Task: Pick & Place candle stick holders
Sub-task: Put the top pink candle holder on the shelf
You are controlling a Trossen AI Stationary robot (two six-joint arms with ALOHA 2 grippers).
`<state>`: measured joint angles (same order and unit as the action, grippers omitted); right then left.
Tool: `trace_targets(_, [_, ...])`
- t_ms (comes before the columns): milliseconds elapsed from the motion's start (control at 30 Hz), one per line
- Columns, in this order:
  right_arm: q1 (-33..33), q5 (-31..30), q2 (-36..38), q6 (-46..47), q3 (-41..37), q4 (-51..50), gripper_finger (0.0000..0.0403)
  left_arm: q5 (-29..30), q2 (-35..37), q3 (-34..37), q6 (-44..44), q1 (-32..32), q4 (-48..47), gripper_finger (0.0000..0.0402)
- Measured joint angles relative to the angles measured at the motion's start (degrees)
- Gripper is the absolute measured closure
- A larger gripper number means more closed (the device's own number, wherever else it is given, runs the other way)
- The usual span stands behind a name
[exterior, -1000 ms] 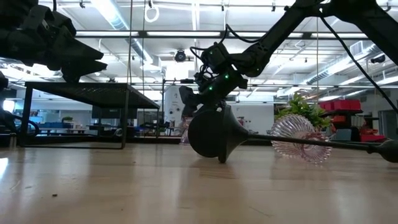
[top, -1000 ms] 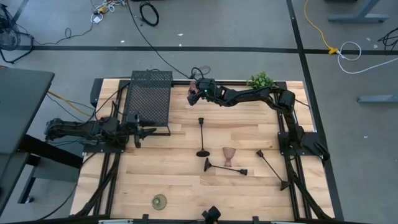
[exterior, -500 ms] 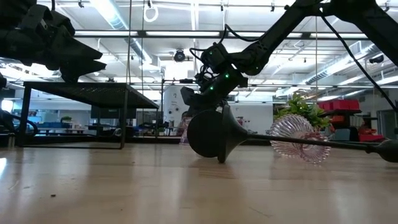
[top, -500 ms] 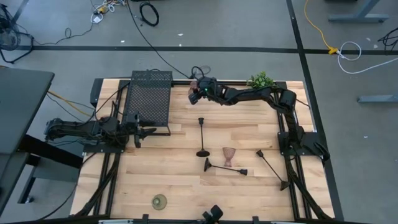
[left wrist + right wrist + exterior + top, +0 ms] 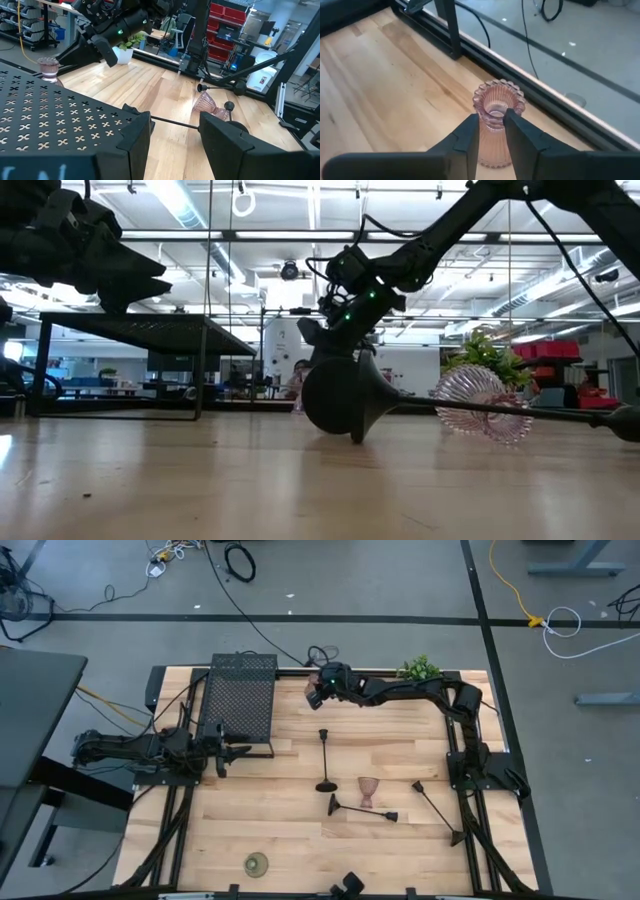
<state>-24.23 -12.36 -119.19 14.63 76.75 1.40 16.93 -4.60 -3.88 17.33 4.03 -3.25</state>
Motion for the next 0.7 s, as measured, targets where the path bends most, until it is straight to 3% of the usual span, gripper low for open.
trace_targets(267, [0.30,5.43,0.23,-2.16,-1.29,-12.77,0.0310,-0.16,0.00,0.00,-0.01,0.00,0.00,0.0229])
trace_targets(367, [0.65,3.16,3.62,-3.95,-0.16,-12.10,0.0315,-0.04,0.00,0.00,0.01,0.00,0.00,0.0229])
trace_targets(567, [0.72,4.39,2.31,-4.49,-0.66,-5.12,0.0317,-0.10,0.00,0.00,0.00,0.02,0.00,0.0229])
trace_targets(700, [0.92,6.06,2.92,-5.53,-0.10,-0.65,0.0289,-0.20,0.00,0.00,0.02,0.01,-0.01,0.0229])
